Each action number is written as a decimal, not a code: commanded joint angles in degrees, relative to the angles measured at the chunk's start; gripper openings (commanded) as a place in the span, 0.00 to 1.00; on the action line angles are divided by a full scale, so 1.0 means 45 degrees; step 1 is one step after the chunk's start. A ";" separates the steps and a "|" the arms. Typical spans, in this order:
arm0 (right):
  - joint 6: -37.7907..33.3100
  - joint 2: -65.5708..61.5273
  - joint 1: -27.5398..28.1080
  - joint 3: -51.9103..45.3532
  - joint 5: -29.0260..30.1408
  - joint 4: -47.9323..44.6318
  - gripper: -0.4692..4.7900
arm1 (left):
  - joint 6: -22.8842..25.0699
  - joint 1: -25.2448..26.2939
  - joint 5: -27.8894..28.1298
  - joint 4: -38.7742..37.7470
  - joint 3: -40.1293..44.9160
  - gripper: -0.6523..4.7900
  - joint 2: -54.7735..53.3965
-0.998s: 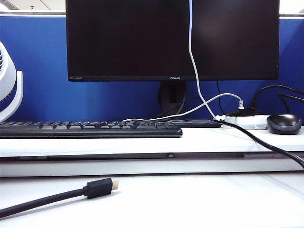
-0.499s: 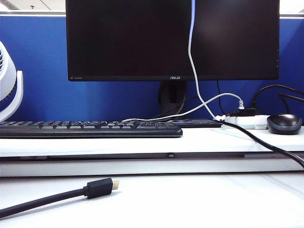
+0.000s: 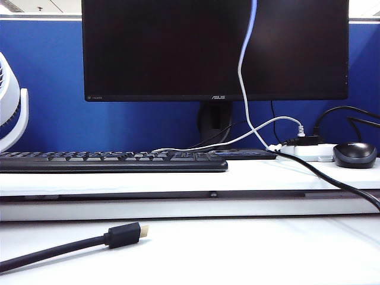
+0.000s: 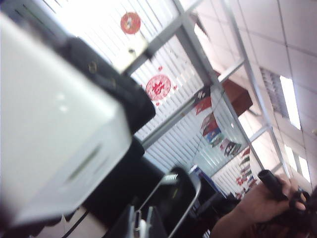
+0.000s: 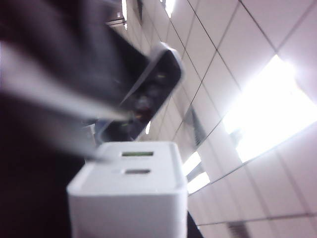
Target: Pick up the Type-C charging cable and the charging base, insert one end of the Type-C charger into the corresponding slot on the base, and finally place the plugged-in charger back on the table.
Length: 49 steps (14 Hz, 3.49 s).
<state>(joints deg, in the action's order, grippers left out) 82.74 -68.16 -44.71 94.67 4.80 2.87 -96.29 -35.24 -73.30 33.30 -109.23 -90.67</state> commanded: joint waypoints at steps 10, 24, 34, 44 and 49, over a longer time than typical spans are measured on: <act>0.4503 -0.0452 -0.0029 0.0068 0.2244 -0.4405 0.09 | -0.5013 -0.0044 0.1132 0.4639 -0.0063 0.11 0.0049; -1.6150 -0.0544 0.2045 0.0068 -0.4809 0.7825 0.09 | 0.9253 0.2215 0.0039 -0.3492 -0.0058 0.11 -0.0194; -1.7000 -0.7145 0.4323 0.0044 -0.0981 1.3056 0.09 | 0.9500 0.2220 -0.0306 -0.4153 -0.0058 0.11 -0.0189; -1.7058 -0.9078 0.5095 0.0058 -0.0180 1.3270 1.00 | 0.9602 0.2220 -0.0393 -0.4245 -0.0058 0.11 -0.0189; -1.7053 -0.8262 0.5095 0.0049 -0.4061 1.2570 1.00 | 0.9646 0.2220 -0.0393 -0.4245 -0.0058 0.11 -0.0189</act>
<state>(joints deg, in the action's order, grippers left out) 6.02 -105.51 -21.67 94.67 -12.12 60.80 -53.39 -25.28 -74.89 13.89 -109.23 -91.77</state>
